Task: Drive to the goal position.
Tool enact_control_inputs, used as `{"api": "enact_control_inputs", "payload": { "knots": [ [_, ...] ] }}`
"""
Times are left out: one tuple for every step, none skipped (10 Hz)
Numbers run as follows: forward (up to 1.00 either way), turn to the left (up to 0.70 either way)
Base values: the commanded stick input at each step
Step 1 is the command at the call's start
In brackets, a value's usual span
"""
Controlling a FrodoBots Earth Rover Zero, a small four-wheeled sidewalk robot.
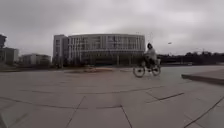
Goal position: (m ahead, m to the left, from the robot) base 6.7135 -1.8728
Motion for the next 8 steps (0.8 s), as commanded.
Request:
{"api": "enact_control_inputs", "payload": {
  "knots": [
    [0.39,0.0],
    [0.52,0.0],
    [0.61,0.0],
    [0.7,-0.06],
    [0.7,-0.15],
    [0.7,-0.05],
    [0.7,0.0],
    [0.7,0.0]
  ]
}}
